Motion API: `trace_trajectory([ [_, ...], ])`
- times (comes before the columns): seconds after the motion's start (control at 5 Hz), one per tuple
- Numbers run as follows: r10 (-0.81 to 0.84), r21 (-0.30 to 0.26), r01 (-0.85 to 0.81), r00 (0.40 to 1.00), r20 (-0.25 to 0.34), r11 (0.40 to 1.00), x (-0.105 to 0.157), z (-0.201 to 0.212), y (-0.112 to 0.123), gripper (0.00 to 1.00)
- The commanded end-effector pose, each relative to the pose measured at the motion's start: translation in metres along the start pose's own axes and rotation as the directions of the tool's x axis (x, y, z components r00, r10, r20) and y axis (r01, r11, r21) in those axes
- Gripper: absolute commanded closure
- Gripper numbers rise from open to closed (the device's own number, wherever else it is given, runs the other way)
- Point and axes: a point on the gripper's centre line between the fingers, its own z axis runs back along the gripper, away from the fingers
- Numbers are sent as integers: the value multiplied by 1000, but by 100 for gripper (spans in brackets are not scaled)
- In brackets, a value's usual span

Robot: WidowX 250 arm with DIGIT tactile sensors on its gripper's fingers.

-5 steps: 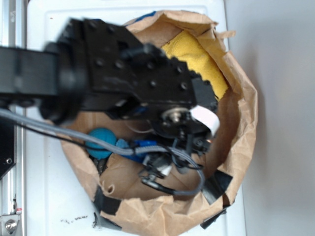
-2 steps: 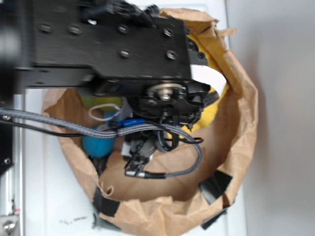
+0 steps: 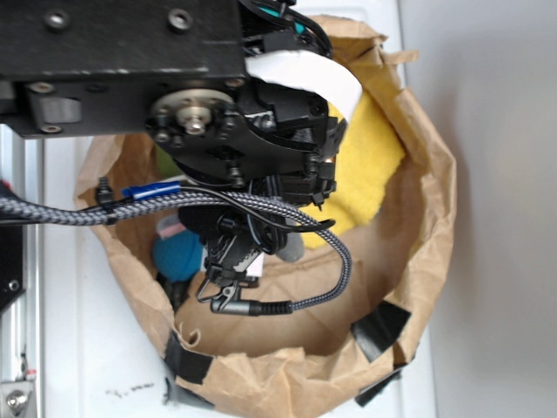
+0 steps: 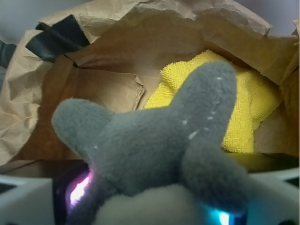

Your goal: Grab the gray animal.

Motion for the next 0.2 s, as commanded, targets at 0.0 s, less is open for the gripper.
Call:
trace_trajectory([
  [0.0, 59, 106, -66, 995, 77, 992, 16, 15, -8, 100],
])
